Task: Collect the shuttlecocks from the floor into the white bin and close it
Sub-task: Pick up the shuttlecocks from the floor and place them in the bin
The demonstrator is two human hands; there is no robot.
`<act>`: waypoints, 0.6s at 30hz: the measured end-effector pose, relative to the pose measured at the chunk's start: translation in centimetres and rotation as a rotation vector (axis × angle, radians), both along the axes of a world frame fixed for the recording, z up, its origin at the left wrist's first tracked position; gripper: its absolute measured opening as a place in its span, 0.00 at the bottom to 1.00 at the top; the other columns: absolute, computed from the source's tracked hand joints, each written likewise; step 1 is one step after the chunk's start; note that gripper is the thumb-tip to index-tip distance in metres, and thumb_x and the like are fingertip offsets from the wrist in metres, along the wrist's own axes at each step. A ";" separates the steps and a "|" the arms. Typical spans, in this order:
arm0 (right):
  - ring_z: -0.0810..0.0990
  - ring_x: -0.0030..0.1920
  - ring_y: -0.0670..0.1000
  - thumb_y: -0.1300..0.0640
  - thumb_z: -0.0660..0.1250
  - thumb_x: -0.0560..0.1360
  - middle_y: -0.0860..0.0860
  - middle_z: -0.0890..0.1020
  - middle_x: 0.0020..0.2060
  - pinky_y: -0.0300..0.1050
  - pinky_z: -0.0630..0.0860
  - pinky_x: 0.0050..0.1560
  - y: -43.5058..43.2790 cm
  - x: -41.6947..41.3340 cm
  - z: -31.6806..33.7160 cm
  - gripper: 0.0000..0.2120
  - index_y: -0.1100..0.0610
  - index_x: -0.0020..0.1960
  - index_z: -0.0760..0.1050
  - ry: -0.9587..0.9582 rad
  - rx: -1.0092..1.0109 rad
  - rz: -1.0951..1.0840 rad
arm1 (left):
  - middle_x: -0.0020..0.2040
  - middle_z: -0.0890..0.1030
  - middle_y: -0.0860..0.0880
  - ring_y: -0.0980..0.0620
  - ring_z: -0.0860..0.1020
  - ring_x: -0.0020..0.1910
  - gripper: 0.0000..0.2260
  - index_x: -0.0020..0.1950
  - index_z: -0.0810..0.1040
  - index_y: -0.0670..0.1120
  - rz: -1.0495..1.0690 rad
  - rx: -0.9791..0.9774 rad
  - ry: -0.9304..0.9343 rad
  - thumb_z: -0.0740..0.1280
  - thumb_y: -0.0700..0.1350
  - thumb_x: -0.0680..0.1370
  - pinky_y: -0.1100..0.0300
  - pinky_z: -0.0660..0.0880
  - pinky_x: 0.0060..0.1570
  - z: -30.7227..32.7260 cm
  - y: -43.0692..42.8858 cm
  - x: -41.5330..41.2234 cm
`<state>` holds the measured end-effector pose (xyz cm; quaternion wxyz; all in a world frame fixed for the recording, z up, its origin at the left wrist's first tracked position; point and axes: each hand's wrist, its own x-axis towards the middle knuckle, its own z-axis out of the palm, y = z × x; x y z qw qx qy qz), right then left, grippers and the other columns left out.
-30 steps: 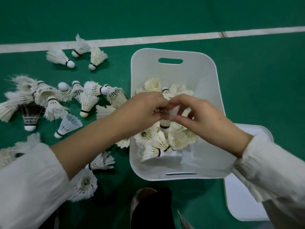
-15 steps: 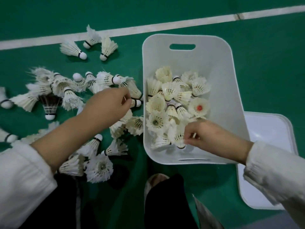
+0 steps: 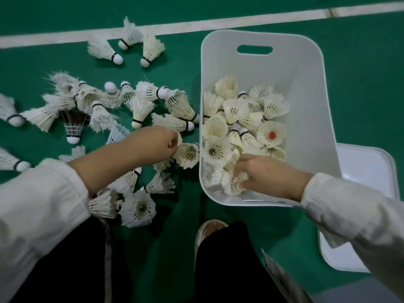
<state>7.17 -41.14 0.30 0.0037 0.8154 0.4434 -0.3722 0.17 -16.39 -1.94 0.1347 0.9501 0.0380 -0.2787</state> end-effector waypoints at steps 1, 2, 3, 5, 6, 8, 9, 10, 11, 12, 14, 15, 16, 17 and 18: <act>0.74 0.44 0.48 0.52 0.64 0.76 0.47 0.75 0.54 0.40 0.70 0.48 0.3 0.4 1.3 0.11 0.52 0.57 0.75 -0.020 0.031 -0.027 | 0.48 0.80 0.47 0.49 0.75 0.42 0.09 0.51 0.75 0.47 -0.044 -0.014 0.034 0.59 0.49 0.78 0.57 0.73 0.43 0.8 0.5 0.4; 0.73 0.43 0.46 0.50 0.63 0.76 0.46 0.75 0.53 0.40 0.69 0.47 0.7 0.8 2.8 0.11 0.51 0.56 0.75 -0.056 0.075 -0.048 | 0.48 0.79 0.48 0.50 0.74 0.42 0.09 0.52 0.75 0.48 -0.083 -0.026 0.062 0.59 0.50 0.78 0.58 0.72 0.43 1.8 1.0 0.7; 0.73 0.42 0.46 0.49 0.62 0.76 0.46 0.76 0.51 0.40 0.69 0.46 1.3 1.2 4.4 0.10 0.51 0.55 0.75 -0.101 0.122 -0.056 | 0.48 0.79 0.49 0.51 0.73 0.42 0.09 0.53 0.75 0.48 -0.117 -0.028 0.077 0.59 0.50 0.78 0.58 0.71 0.43 2.9 1.7 1.0; 0.74 0.43 0.46 0.50 0.61 0.76 0.46 0.77 0.48 0.41 0.69 0.46 3.3 1.7 7.4 0.09 0.51 0.53 0.76 -0.163 0.207 -0.064 | 0.47 0.78 0.50 0.51 0.74 0.42 0.10 0.54 0.75 0.49 -0.177 0.008 0.073 0.58 0.50 0.79 0.58 0.72 0.44 5.1 3.2 1.5; 0.75 0.44 0.47 0.51 0.61 0.76 0.46 0.77 0.47 0.41 0.70 0.46 4.6 1.7 8.6 0.08 0.51 0.52 0.76 -0.177 0.246 -0.063 | 0.47 0.78 0.50 0.51 0.74 0.42 0.10 0.53 0.75 0.49 -0.209 0.037 0.065 0.58 0.50 0.79 0.57 0.73 0.44 6.0 4.0 1.7; 0.76 0.46 0.49 0.52 0.60 0.77 0.47 0.77 0.46 0.42 0.70 0.47 7.7 1.2 10.2 0.08 0.52 0.51 0.77 -0.209 0.310 -0.039 | 0.46 0.78 0.50 0.50 0.74 0.42 0.09 0.53 0.75 0.49 -0.288 0.093 0.076 0.58 0.50 0.79 0.58 0.72 0.43 7.4 5.4 1.6; 0.76 0.47 0.50 0.53 0.60 0.77 0.48 0.76 0.46 0.42 0.69 0.46 9.5 0.9 10.4 0.09 0.52 0.52 0.77 -0.232 0.333 -0.015 | 0.45 0.77 0.50 0.50 0.74 0.42 0.09 0.52 0.75 0.49 -0.324 0.120 0.090 0.58 0.50 0.78 0.58 0.71 0.42 7.8 6.1 1.5; 0.77 0.49 0.50 0.53 0.59 0.77 0.49 0.76 0.48 0.42 0.68 0.46 11.2 0.5 10.4 0.09 0.53 0.52 0.77 -0.253 0.343 0.012 | 0.44 0.76 0.50 0.50 0.73 0.41 0.08 0.50 0.74 0.49 -0.350 0.142 0.099 0.58 0.50 0.78 0.58 0.70 0.41 8.0 6.8 1.3; 0.76 0.50 0.51 0.53 0.59 0.77 0.50 0.77 0.49 0.42 0.69 0.47 13.0 0.1 10.2 0.10 0.53 0.53 0.76 -0.263 0.346 0.035 | 0.42 0.74 0.50 0.50 0.72 0.40 0.07 0.48 0.73 0.49 -0.363 0.154 0.100 0.58 0.50 0.78 0.58 0.69 0.40 8.1 7.7 1.0; 0.76 0.51 0.52 0.54 0.58 0.77 0.51 0.77 0.51 0.43 0.69 0.48 14.7 -0.3 9.8 0.10 0.54 0.54 0.76 -0.263 0.344 0.054 | 0.41 0.73 0.51 0.50 0.71 0.40 0.06 0.46 0.71 0.50 -0.360 0.157 0.090 0.58 0.49 0.78 0.58 0.69 0.40 8.2 8.6 0.5; 0.76 0.53 0.54 0.55 0.58 0.77 0.53 0.76 0.53 0.45 0.70 0.49 17.8 -1.1 8.4 0.11 0.56 0.55 0.75 -0.247 0.318 0.082 | 0.42 0.74 0.50 0.49 0.71 0.41 0.05 0.46 0.71 0.50 -0.308 0.137 0.042 0.58 0.49 0.78 0.58 0.69 0.41 8.2 10.8 -0.8; 0.76 0.53 0.55 0.56 0.58 0.77 0.54 0.76 0.53 0.46 0.70 0.50 19.2 -1.5 7.5 0.11 0.57 0.55 0.75 -0.239 0.296 0.095 | 0.43 0.75 0.50 0.49 0.72 0.41 0.06 0.48 0.73 0.49 -0.262 0.120 0.010 0.58 0.49 0.78 0.58 0.70 0.41 7.8 12.0 -1.6; 0.76 0.53 0.56 0.57 0.58 0.77 0.56 0.77 0.53 0.47 0.71 0.50 20.4 -1.9 6.4 0.11 0.59 0.55 0.75 -0.232 0.274 0.108 | 0.43 0.76 0.50 0.49 0.73 0.40 0.08 0.49 0.74 0.48 -0.206 0.100 -0.023 0.58 0.49 0.79 0.58 0.70 0.40 7.4 13.3 -2.5; 0.76 0.53 0.57 0.58 0.58 0.77 0.57 0.77 0.52 0.49 0.72 0.51 21.5 -2.1 5.3 0.11 0.60 0.54 0.75 -0.223 0.248 0.115 | 0.43 0.77 0.49 0.50 0.73 0.40 0.08 0.51 0.74 0.48 -0.141 0.078 -0.050 0.58 0.49 0.79 0.58 0.69 0.39 6.7 14.6 -3.5; 0.76 0.53 0.58 0.58 0.58 0.76 0.58 0.78 0.52 0.50 0.73 0.51 22.4 -2.4 4.2 0.11 0.61 0.54 0.75 -0.212 0.222 0.116 | 0.43 0.77 0.49 0.50 0.73 0.39 0.09 0.51 0.75 0.47 -0.069 0.052 -0.072 0.58 0.49 0.79 0.58 0.69 0.39 5.9 15.6 -4.5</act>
